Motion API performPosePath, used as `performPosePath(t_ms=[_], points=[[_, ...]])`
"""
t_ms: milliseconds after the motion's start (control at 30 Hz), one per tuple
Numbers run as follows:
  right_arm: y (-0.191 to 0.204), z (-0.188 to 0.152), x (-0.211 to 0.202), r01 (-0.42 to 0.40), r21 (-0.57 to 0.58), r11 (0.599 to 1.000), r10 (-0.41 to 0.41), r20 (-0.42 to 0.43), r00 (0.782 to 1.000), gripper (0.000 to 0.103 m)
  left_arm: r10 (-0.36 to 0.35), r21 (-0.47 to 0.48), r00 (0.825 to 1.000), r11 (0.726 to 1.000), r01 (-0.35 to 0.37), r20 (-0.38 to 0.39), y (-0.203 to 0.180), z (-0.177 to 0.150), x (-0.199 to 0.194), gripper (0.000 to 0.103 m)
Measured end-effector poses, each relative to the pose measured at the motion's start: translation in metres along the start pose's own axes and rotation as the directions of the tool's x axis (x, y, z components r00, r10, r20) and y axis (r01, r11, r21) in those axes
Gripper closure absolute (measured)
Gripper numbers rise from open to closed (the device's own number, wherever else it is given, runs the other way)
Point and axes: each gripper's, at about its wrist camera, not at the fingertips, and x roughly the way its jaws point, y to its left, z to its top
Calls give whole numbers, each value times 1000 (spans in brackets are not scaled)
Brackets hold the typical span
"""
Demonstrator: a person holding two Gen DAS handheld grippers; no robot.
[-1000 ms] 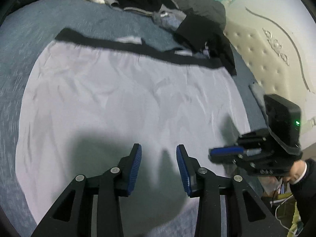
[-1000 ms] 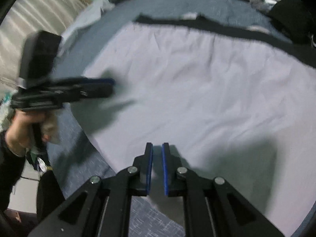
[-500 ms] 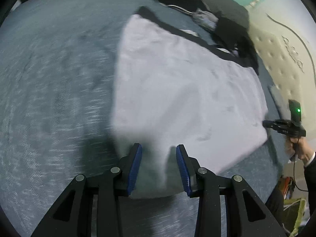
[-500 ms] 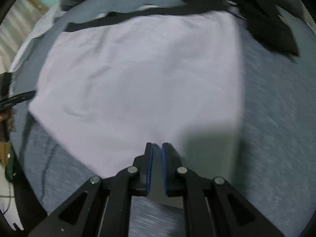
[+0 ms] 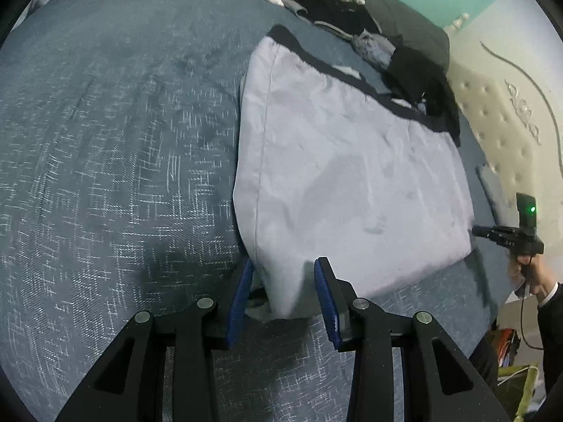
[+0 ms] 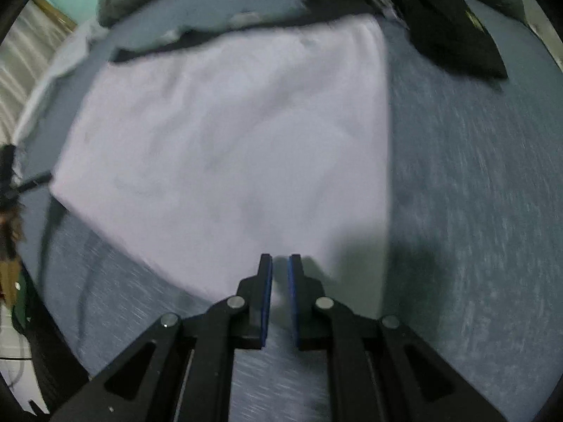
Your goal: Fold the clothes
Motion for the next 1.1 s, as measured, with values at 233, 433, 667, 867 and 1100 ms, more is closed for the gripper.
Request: performPosePath(t_ms=[233, 433, 667, 867, 1100], points=[[104, 44, 18, -198, -161, 967, 197, -25, 980, 96, -24, 38, 1000, 999, 24, 7, -18, 6, 1, 62], [163, 35, 78, -193, -237, 952, 157, -161, 974, 96, -50, 36, 999, 998, 50, -2, -20, 8, 16, 62], [151, 69, 96, -118, -156, 981, 101, -113, 988, 96, -74, 30, 997, 997, 74, 8, -17, 3, 20, 62], [133, 120, 117, -35, -87, 996, 28, -80, 996, 96, -84, 50, 996, 995, 83, 15, -18, 2, 17, 62], [114, 183, 129, 27, 14, 1000, -28, 35, 999, 96, -104, 63, 994, 993, 103, 16, -15, 3, 13, 62]])
